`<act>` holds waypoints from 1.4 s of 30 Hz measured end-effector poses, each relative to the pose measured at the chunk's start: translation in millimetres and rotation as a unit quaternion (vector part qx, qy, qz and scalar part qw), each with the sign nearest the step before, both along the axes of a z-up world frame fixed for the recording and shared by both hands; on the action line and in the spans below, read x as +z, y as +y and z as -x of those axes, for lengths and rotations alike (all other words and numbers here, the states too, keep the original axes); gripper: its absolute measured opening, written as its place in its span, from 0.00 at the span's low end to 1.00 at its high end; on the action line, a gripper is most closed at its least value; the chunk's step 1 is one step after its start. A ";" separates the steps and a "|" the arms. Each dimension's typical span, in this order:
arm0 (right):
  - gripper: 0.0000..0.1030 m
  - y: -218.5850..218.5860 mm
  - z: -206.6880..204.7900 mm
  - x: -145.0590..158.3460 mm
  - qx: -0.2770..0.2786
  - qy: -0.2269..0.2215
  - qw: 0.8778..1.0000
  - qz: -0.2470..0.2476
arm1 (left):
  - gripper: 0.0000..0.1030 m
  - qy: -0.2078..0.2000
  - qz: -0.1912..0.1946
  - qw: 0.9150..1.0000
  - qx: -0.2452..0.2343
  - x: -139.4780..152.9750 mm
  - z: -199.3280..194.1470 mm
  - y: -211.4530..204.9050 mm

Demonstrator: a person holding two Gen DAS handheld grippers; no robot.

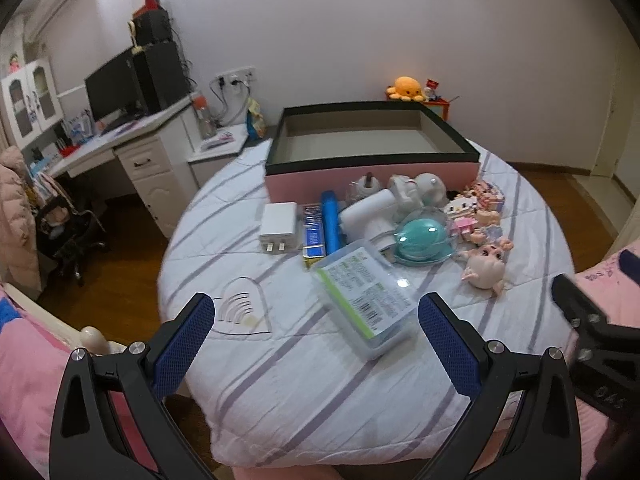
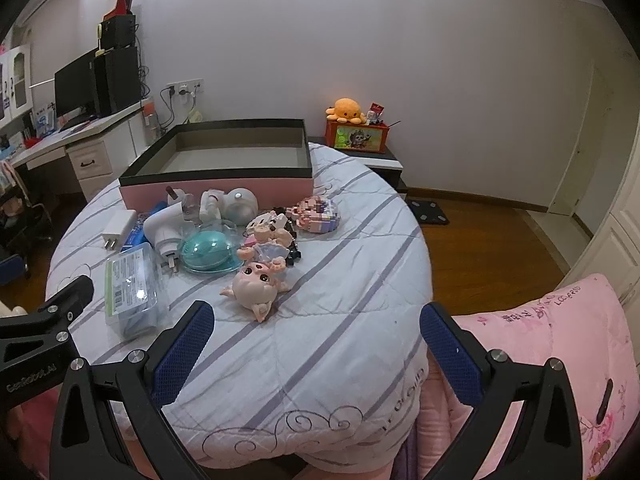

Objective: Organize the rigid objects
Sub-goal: 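Move both tools toward the bed items, opening both grippers, then grasp the clear plastic box with left gripper while right grasps pink doll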

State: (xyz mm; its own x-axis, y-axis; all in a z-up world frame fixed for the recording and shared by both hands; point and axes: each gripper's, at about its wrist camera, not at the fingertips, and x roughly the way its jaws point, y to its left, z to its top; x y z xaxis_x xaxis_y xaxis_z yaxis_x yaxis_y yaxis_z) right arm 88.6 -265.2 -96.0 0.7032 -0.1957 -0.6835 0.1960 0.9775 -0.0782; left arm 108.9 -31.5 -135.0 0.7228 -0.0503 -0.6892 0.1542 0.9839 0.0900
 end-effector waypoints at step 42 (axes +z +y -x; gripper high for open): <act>0.65 -18.0 -87.7 -74.7 0.083 0.108 0.988 -0.077 | 0.67 0.116 0.053 0.992 -0.005 -65.3 -71.2 3.5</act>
